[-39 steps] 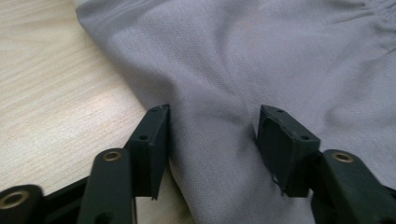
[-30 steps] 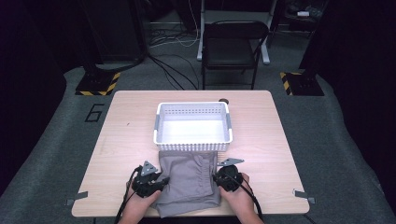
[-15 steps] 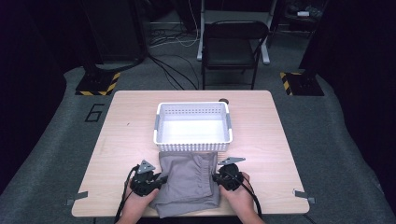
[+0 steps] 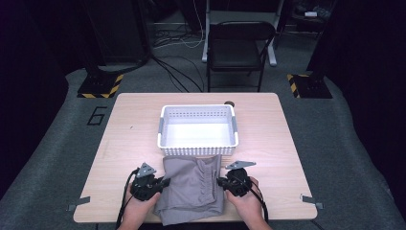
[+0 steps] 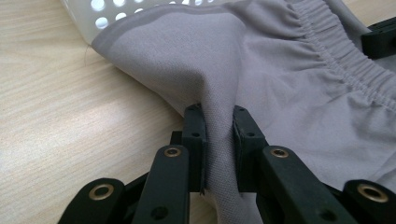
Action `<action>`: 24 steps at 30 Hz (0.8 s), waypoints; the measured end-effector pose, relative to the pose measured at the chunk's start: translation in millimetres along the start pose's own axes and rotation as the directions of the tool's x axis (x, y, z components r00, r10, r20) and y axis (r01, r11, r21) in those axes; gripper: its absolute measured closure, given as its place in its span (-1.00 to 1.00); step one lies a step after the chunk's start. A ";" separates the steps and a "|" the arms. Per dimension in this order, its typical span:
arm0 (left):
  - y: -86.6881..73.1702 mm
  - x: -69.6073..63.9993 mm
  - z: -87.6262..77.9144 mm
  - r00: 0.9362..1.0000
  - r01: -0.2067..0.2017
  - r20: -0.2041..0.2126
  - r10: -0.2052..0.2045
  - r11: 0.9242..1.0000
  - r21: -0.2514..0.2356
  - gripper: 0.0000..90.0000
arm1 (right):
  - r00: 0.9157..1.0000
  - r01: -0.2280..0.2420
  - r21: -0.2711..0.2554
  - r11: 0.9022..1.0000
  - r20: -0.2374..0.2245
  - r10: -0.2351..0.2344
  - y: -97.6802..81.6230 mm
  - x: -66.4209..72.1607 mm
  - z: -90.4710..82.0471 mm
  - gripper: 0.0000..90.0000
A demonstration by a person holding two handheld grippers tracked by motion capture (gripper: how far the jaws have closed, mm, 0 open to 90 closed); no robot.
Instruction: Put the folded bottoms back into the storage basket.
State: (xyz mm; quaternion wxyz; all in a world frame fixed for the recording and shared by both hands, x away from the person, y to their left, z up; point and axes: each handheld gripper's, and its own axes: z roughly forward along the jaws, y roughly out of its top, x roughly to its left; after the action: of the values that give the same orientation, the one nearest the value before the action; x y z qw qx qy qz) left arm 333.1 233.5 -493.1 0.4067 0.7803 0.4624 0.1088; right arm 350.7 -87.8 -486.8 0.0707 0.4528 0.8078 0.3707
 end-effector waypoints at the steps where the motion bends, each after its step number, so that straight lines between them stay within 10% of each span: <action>1: 0.3 -0.9 -1.0 1.000 0.005 -0.002 -0.005 1.000 -0.005 0.75 | 1.000 0.002 -0.004 1.000 -0.004 -0.002 0.2 -0.2 -1.0 0.94; 24: 18.2 -12.0 -31.2 0.999 0.019 0.034 -0.018 0.999 -0.029 0.75 | 0.997 -0.009 -0.035 0.999 -0.071 0.007 17.0 12.0 -35.2 0.94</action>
State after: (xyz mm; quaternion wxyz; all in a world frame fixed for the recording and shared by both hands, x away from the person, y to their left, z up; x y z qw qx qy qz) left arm 321.0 236.1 -457.1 0.4268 0.7717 0.4610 0.0989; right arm 339.4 -91.9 -447.8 0.0486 0.4413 0.8013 0.4009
